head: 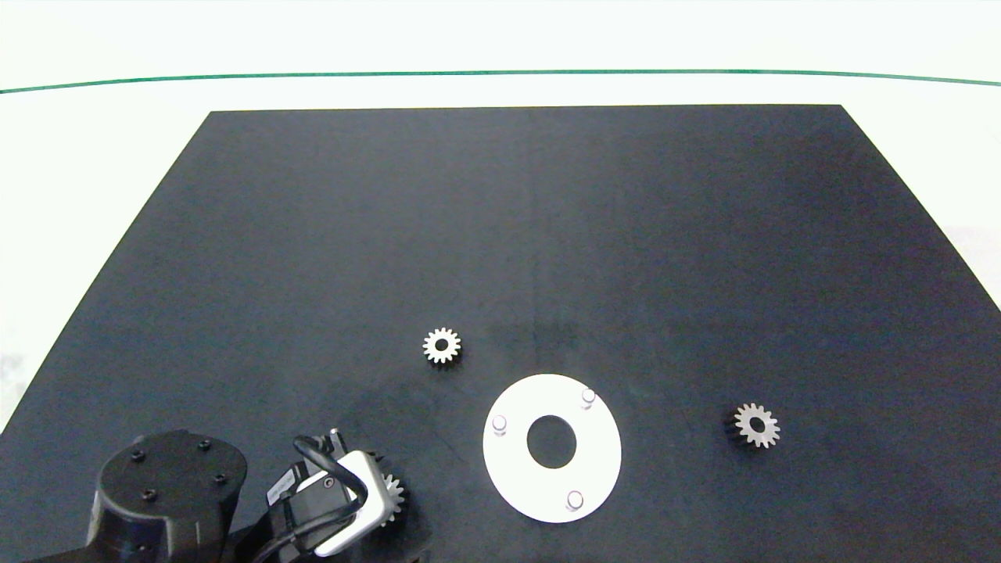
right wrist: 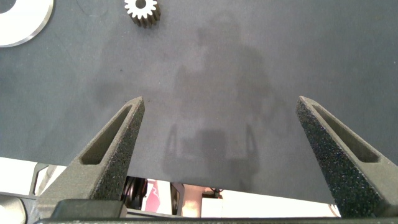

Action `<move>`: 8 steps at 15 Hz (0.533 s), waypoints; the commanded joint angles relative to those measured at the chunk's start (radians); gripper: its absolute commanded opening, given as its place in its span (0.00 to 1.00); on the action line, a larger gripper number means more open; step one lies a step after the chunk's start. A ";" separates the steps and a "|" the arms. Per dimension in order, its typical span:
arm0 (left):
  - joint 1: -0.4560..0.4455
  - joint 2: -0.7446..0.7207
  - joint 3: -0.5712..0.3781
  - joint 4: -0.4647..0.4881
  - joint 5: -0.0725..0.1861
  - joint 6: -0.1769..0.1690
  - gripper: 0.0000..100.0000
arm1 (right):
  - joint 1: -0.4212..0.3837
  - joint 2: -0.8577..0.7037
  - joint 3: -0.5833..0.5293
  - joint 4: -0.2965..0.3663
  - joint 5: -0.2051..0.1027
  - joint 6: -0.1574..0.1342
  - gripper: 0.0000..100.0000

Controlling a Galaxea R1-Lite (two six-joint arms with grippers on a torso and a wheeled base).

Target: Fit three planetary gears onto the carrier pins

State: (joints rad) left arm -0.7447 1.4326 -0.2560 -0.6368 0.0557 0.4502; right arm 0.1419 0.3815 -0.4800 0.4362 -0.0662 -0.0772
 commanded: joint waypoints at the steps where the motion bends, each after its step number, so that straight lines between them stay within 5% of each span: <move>1: 0.002 0.043 0.014 -0.064 -0.001 0.001 0.81 | 0.001 -0.004 0.001 0.003 0.000 -0.001 1.00; 8: 0.011 0.083 0.029 -0.115 -0.002 0.002 0.68 | 0.001 -0.004 0.004 0.003 0.000 -0.001 1.00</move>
State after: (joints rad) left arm -0.7368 1.5115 -0.2289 -0.7474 0.0523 0.4498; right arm 0.1423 0.3781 -0.4772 0.4357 -0.0657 -0.0774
